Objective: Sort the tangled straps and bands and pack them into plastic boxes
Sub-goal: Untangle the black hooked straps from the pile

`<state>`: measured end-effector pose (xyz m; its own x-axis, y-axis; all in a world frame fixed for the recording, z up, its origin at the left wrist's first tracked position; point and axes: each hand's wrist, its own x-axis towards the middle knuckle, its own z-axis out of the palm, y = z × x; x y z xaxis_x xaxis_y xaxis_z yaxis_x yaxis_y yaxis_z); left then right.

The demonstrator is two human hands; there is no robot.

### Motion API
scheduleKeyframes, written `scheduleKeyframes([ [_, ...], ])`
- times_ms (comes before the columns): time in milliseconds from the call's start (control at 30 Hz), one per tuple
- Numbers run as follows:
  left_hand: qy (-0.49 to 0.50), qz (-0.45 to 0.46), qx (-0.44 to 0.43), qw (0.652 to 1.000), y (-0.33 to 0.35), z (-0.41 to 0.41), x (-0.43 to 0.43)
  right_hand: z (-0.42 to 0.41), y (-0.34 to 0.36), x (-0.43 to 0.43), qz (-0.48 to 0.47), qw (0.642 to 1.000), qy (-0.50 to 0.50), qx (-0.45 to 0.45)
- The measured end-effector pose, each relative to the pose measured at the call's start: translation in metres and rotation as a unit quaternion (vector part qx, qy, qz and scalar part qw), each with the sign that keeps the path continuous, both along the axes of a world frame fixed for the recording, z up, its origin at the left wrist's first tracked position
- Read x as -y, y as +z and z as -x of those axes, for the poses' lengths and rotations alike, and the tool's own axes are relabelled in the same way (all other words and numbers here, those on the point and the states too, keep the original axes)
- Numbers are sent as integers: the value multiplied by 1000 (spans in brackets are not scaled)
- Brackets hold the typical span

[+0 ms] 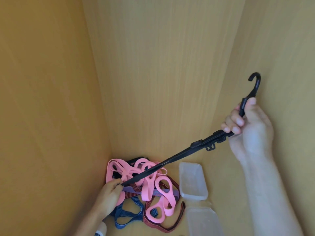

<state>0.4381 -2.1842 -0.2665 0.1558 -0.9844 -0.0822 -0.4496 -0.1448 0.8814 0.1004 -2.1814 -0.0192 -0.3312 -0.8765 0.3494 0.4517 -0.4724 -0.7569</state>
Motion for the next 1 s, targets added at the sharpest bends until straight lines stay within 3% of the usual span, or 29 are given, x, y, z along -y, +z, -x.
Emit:
scheduleKeyframes([
  [233,-100,19,-18,995,22,11,-3,7,9,-22,49,997,-40,-37],
  [367,-145,-48,-35,988,36,16,-3,10,0,-16,-37,994,-21,-102],
  [534,-117,-35,12,992,40,16,0,-2,-27,-5,-131,964,54,-224],
  [767,-171,83,72,979,79,41,-13,-35,-68,0,-163,912,156,-343],
  [1000,-163,236,109,952,110,70,-28,-71,-103,-1,-172,882,203,-388],
])
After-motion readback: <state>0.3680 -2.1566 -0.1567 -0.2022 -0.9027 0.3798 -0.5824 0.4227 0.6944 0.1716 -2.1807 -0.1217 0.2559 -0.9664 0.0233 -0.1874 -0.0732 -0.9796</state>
